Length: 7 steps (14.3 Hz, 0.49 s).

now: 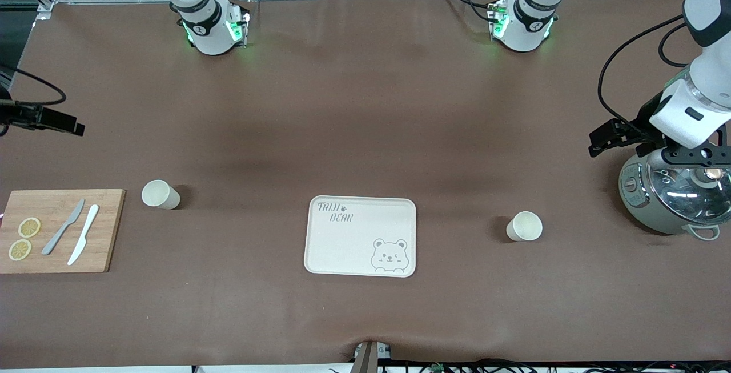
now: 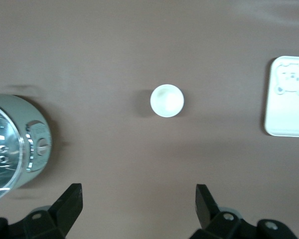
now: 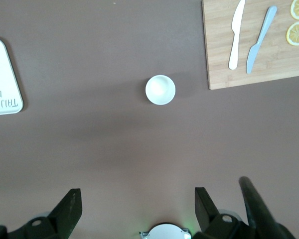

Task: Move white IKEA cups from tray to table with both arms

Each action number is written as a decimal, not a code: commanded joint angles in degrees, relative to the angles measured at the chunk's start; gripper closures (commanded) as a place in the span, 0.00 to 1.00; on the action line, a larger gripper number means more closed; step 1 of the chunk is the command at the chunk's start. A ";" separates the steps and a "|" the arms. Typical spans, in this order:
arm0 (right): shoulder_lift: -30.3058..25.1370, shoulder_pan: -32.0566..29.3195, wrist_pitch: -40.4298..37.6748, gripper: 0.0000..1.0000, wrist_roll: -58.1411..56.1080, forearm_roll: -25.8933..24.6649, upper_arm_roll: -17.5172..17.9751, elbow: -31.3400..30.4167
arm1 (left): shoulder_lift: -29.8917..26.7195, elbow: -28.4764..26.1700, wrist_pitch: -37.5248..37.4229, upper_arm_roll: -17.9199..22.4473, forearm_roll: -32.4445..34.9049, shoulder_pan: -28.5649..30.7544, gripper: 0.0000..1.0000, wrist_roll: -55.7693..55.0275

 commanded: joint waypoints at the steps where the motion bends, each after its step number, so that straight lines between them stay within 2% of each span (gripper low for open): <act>1: -8.03 0.30 4.19 0.00 0.62 -1.82 0.38 -9.91 | -1.03 0.09 -0.49 -2.13 3.96 0.10 0.00 0.79; 4: -11.21 0.30 4.82 0.00 2.28 -2.00 0.64 -12.92 | -0.94 0.09 -0.58 -2.31 3.88 0.19 0.00 1.15; 7: -11.31 0.74 5.52 0.00 5.55 -2.00 0.64 -13.88 | -0.85 1.14 -0.58 -1.96 2.39 0.72 0.00 1.06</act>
